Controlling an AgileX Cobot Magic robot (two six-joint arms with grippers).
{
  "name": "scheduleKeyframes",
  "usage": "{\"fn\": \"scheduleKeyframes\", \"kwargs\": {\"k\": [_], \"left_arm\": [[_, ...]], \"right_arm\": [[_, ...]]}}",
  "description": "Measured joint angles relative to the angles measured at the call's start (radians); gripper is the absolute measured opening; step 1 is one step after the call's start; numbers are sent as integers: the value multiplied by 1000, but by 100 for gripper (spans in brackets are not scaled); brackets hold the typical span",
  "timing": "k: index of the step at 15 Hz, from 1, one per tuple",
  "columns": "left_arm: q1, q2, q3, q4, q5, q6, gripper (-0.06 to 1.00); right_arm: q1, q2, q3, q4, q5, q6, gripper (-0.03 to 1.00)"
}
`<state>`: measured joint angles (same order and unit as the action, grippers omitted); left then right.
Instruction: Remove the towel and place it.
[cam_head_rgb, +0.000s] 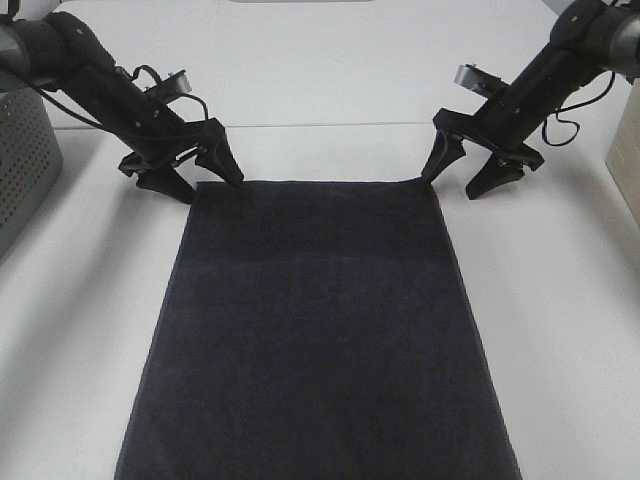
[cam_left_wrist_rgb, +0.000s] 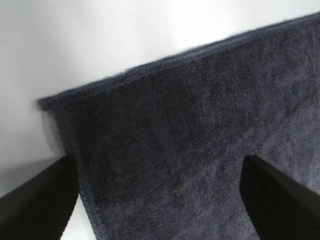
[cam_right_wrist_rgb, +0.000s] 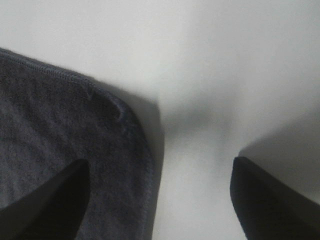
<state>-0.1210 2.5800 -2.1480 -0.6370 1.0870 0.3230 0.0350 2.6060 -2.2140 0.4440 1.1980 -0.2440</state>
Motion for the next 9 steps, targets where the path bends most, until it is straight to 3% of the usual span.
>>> {"fn": "scheduleKeyframes", "kwargs": {"k": [3, 6, 9], "left_arm": [[-52, -2, -6, 80, -34, -77, 81], [-89, -4, -8, 158, -59, -148, 76], [-94, -4, -8, 170, -62, -151, 74]], "right_arm": [[109, -3, -6, -99, -93, 49, 74], [191, 0, -7, -172, -192, 80, 65], [193, 11, -11, -196, -193, 110, 52]]}}
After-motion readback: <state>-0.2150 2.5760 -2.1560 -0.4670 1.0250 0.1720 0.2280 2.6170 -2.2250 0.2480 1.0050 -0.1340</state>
